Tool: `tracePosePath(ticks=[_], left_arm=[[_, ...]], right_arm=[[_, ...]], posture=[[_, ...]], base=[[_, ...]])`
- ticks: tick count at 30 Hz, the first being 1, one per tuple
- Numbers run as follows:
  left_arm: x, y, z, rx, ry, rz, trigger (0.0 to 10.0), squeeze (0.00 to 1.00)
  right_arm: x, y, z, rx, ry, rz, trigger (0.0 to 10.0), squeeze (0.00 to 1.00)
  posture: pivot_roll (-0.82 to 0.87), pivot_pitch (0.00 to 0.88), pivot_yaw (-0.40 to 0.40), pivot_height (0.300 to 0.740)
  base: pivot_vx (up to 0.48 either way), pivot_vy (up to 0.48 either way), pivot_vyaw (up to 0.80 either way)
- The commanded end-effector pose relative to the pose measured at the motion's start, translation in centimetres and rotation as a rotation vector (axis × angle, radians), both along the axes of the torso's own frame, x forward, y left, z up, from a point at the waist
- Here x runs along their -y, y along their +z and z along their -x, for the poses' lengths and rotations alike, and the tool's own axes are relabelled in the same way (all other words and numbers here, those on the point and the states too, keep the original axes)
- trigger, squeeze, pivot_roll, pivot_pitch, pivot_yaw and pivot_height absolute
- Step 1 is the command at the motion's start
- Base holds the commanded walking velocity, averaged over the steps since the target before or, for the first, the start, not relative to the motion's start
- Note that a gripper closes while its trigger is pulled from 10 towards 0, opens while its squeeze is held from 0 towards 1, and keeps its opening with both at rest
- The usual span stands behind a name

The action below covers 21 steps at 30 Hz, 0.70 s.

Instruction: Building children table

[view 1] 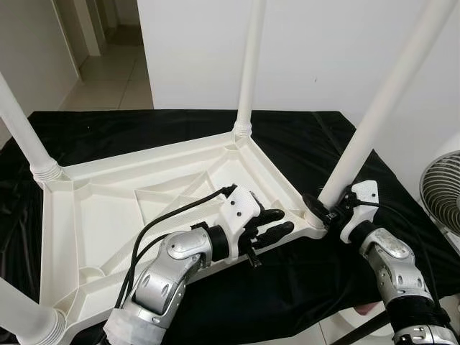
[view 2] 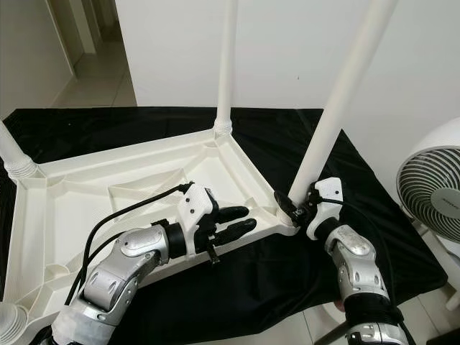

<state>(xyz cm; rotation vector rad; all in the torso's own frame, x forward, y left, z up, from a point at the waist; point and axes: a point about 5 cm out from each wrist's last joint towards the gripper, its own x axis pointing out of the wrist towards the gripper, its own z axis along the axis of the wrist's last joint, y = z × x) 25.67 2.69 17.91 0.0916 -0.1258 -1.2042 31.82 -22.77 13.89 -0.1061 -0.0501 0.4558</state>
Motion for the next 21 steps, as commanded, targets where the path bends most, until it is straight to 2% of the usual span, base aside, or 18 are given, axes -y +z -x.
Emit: tracePosePath(ticks=[1,4,11,12,14,16,18,21], left_arm=[[-0.1,-0.4,-0.2,-0.01,0.056,-0.006,10.0,0.0],[0.0,-0.4,-0.2,-0.012,0.054,-0.004,10.0,0.0],[0.0,-0.5,-0.2,-0.016,0.055,-0.003,10.0,0.0],[0.0,-0.6,-0.2,-0.017,0.058,-0.004,10.0,0.0],[0.0,-0.6,-0.2,-0.017,0.058,-0.004,10.0,0.0],[-0.2,-0.9,-0.5,-0.026,0.072,-0.007,10.0,0.0],[-0.2,-0.9,-0.5,-0.026,0.072,-0.007,10.0,0.0],[-0.5,-1.3,-0.9,-0.037,0.103,-0.009,10.0,0.0]], right_arm=[[0.0,-0.9,0.1,-0.042,-0.02,-0.034,0.0,0.0],[-0.3,-1.5,0.2,-0.044,-0.104,-0.057,0.0,0.0],[-1.0,-2.1,0.5,-0.046,-0.193,-0.093,0.0,0.0],[-1.7,-2.4,0.8,-0.049,-0.225,-0.117,0.0,0.0],[-1.7,-2.4,0.8,-0.049,-0.225,-0.117,0.0,0.0],[-2.8,-2.4,1.1,-0.049,-0.318,-0.175,0.0,0.0],[-2.8,-2.4,1.1,-0.049,-0.318,-0.175,0.0,0.0],[-4.3,-2.2,1.5,-0.042,-0.43,-0.225,0.0,0.0]], posture=[[0.01,0.0,-0.003,0.74],[0.01,0.0,-0.004,0.74],[0.0,0.0,-0.006,0.74],[0.0,0.0,-0.006,0.74],[0.0,0.0,-0.006,0.74],[-0.01,0.008,-0.003,0.74],[-0.01,0.008,-0.003,0.74],[-0.01,0.016,-0.005,0.74]], base=[[0.0,0.0,0.0],[0.0,0.0,0.0],[0.0,0.0,0.0],[0.0,0.0,0.0],[0.0,0.0,0.0],[0.0,0.0,0.0],[0.0,0.0,0.0],[0.0,0.0,0.0]])
